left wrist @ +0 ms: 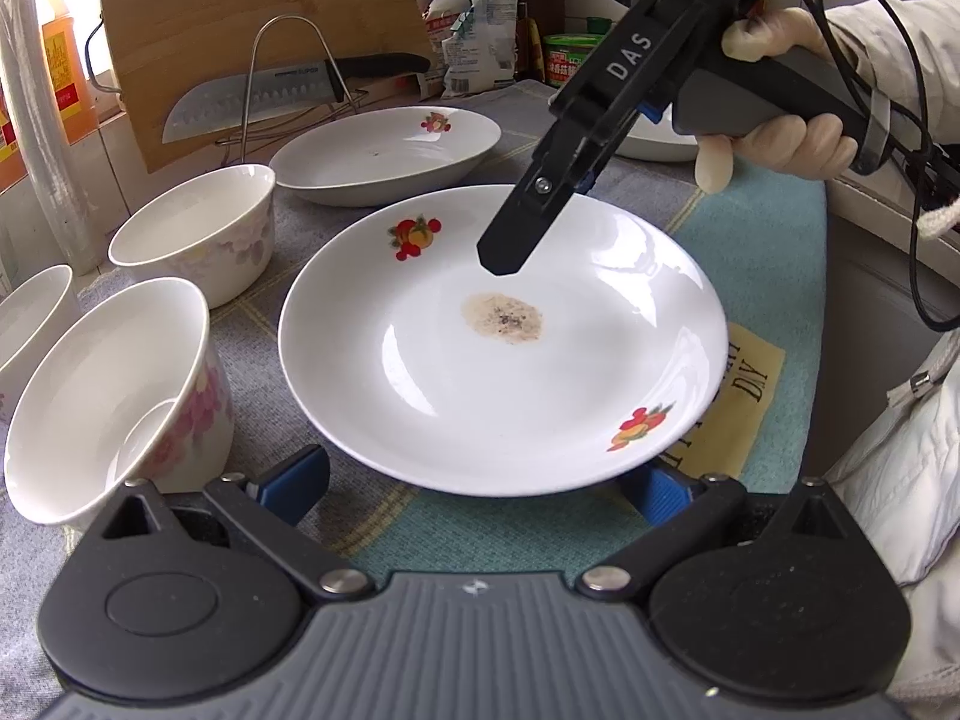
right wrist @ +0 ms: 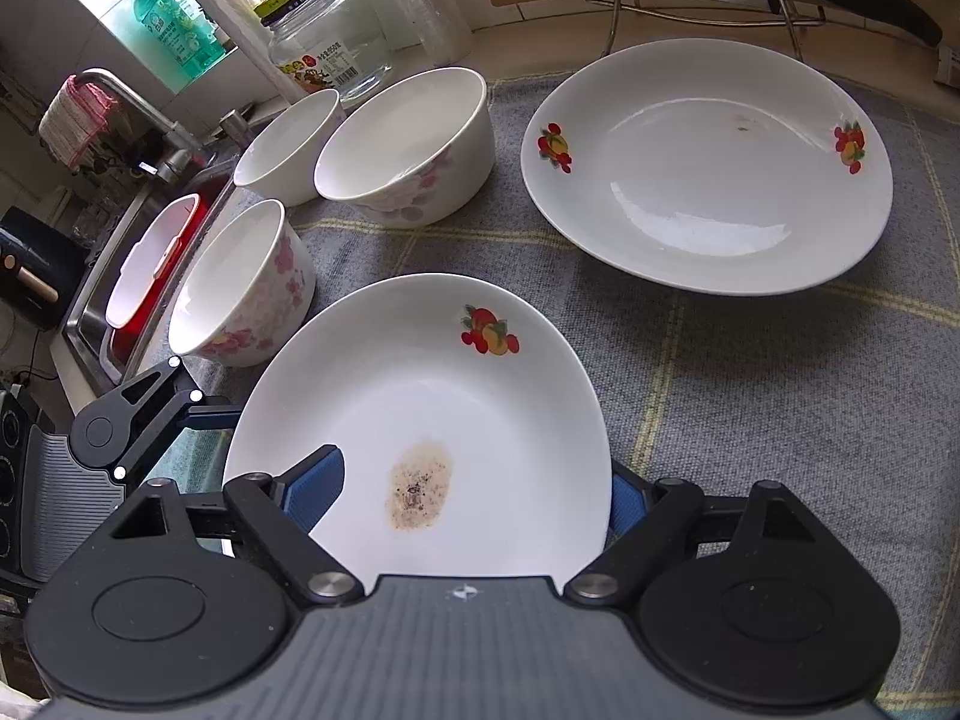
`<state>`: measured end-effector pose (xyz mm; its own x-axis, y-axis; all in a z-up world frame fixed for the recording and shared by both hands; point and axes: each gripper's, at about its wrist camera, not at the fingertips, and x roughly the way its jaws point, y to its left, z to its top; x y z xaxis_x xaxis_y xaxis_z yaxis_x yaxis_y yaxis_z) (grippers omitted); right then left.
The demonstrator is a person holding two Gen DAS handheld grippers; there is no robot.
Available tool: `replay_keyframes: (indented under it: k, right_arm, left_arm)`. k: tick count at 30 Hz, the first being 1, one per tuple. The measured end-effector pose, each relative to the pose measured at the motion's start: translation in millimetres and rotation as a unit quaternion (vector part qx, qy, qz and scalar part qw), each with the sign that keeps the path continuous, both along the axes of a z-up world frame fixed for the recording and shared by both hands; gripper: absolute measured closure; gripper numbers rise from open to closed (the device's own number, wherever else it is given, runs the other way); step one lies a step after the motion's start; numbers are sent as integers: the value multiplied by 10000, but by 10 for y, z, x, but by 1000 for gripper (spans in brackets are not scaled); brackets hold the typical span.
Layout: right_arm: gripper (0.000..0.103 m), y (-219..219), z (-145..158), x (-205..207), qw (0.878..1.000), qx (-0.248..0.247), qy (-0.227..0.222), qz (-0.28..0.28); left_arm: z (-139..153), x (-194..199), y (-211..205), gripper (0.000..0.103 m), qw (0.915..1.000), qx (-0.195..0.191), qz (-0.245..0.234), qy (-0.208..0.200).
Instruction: Organize plates and bowls
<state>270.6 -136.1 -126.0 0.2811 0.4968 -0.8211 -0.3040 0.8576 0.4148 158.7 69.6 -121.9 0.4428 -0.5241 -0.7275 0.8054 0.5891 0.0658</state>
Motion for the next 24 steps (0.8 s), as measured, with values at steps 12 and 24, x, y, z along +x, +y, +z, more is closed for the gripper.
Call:
replay_keyframes:
  k: [12, 24]
  right_arm:
    - [15, -33, 10, 1, 10000, 38, 30, -46]
    - [17, -70, 18, -58, 9998, -45, 80, -153]
  left_arm:
    - [18, -33, -64, 2, 9997, 34, -230, -123]
    - [35, -38, -74, 2, 9997, -20, -206, -114]
